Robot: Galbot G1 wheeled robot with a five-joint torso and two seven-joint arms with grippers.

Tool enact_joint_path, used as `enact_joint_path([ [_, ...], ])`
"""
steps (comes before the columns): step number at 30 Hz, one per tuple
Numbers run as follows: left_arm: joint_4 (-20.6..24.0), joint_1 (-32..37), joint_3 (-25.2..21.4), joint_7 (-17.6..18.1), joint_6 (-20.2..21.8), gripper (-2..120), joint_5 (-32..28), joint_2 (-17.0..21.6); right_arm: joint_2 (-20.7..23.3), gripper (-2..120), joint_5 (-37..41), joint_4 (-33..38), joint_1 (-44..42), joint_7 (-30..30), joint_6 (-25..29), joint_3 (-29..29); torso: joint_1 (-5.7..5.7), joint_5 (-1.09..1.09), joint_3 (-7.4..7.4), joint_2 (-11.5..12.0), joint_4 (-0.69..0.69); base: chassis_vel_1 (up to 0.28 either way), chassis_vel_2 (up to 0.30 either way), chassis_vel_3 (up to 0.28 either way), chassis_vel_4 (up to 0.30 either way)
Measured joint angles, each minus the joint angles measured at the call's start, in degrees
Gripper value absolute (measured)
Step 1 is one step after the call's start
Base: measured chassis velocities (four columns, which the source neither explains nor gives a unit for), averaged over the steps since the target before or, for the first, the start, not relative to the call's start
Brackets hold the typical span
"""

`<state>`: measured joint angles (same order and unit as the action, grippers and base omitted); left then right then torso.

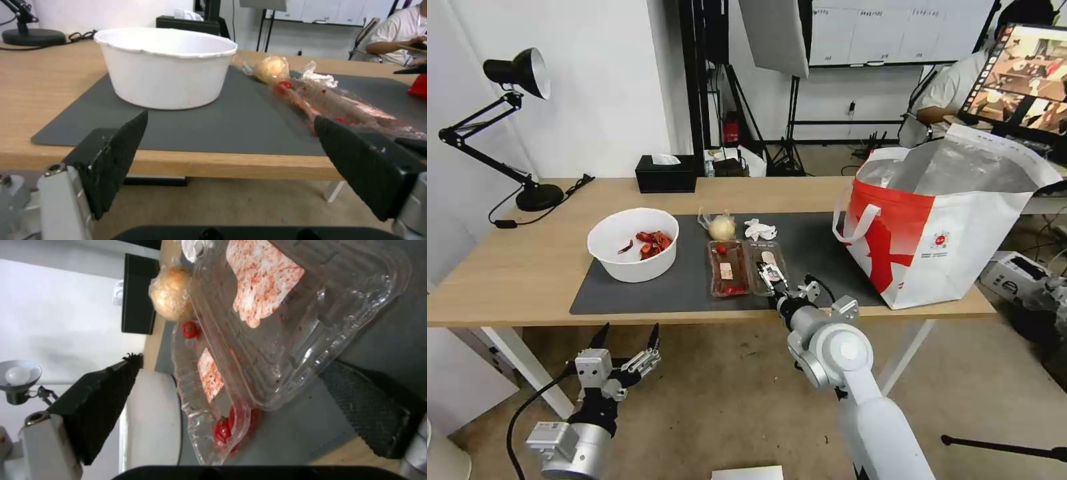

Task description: Pick up the trash from the table and place it into the takeout bag.

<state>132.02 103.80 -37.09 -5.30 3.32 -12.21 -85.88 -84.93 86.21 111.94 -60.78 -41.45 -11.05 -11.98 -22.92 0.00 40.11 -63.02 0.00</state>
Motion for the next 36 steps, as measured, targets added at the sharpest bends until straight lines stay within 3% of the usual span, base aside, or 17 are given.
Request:
enact_joint_path([
  [15, -0.34, 0.03, 0.13, 0.00, -0.94, 100, -0.09, 0.08, 1.01, 100, -7.38, 0.55, -0.67, 7.93, 0.34, 0.53, 0.00, 0.00, 0.00, 0.00, 0.00, 0.000, 0.000, 0.000, 0.000],
  [27, 0.16, 0.54, 0.12, 0.00, -1.37, 100, -0.12, -0.06, 3.47, 100, -20.62, 2.70, -1.65, 18.66, 0.00, 2.14, 0.00, 0.00, 0.00, 0.00, 0.00, 0.000, 0.000, 0.000, 0.000],
  [36, 0.34, 0.72, -0.13, 0.10, -1.50, 100, -0.07, -0.13, 3.43, 100, -21.11, 2.23, -0.54, 23.07, -0.60, 3.97, 0.00, -0.01, -0.01, 0.00, -0.01, 0.000, 0.000, 0.000, 0.000],
])
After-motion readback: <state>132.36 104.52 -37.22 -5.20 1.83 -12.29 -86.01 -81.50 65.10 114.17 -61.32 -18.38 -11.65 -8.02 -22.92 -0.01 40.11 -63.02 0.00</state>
